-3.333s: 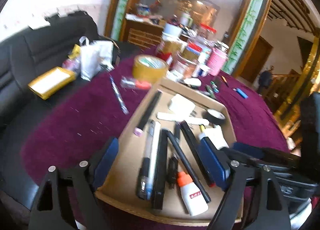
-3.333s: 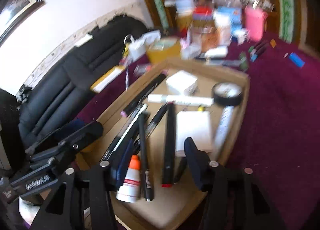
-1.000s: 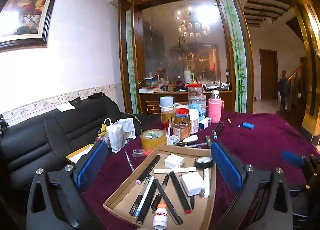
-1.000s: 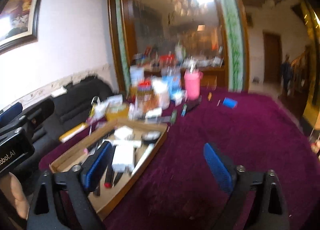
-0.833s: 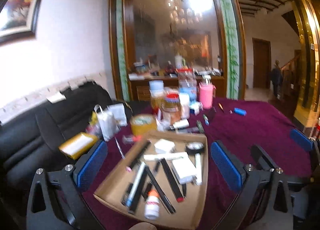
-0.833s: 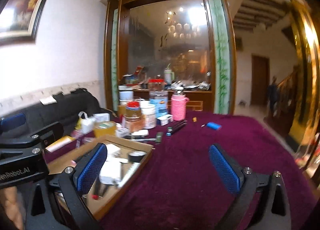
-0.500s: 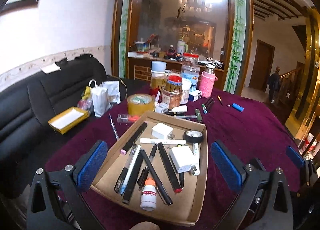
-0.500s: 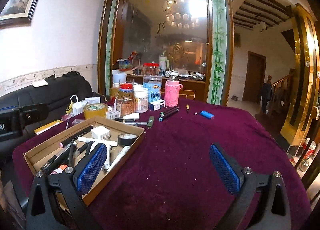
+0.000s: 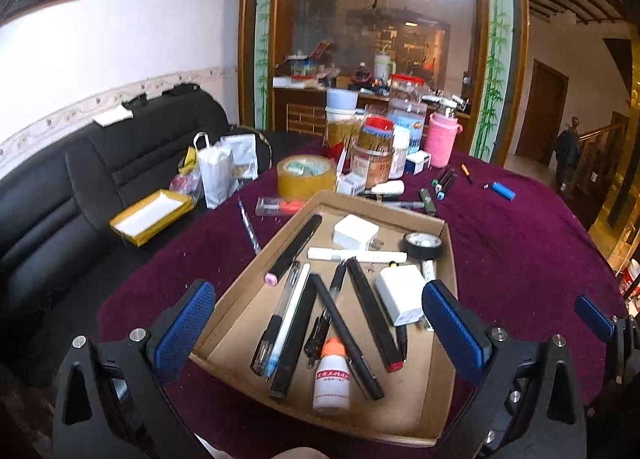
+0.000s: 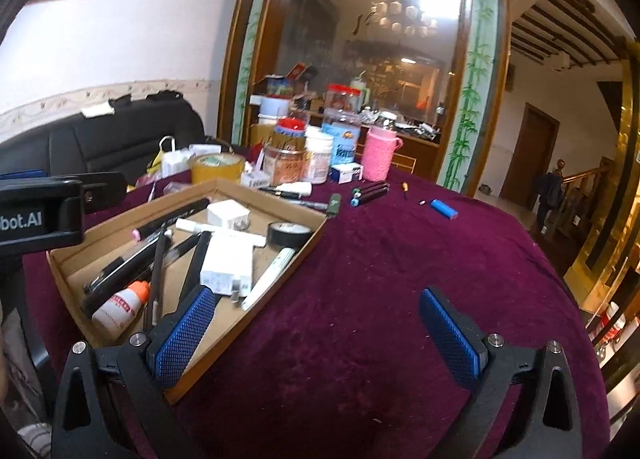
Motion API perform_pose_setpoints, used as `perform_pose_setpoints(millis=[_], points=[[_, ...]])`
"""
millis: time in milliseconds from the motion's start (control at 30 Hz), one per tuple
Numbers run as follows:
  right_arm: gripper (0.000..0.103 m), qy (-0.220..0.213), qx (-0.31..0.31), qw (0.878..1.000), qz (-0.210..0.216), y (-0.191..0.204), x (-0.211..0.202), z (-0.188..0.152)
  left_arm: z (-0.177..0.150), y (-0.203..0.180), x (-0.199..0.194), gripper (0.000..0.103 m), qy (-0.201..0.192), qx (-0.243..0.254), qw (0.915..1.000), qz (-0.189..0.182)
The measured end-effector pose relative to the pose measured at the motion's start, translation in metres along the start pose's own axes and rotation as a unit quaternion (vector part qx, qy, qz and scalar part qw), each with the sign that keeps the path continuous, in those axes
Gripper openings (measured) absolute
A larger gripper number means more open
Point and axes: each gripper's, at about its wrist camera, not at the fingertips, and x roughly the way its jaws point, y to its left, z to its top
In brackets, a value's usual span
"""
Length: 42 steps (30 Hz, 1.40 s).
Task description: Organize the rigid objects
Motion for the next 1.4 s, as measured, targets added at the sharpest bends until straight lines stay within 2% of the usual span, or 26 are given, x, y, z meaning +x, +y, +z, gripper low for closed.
perform_pose_setpoints(millis=[200, 567, 1400], points=[[0.103, 0.014, -0.019, 1.000, 0.007, 0.015, 0.006, -0.002, -0.005, 0.014, 0.018, 0.103, 0.033, -0.023, 0.9992, 0.001], [0.103, 0.036, -0.039, 0.999, 0.012, 0.031, 0.017, -0.002, -0.011, 0.022, 0.034, 0.103, 0.059, -0.027, 0.9979, 0.002], [0.103, 0.068, -0.043, 0.997, 0.014, 0.042, 0.030, -0.004, -0.022, 0.034, 0.050, 0.103, 0.093, -0.044, 0.9946, -0.002]])
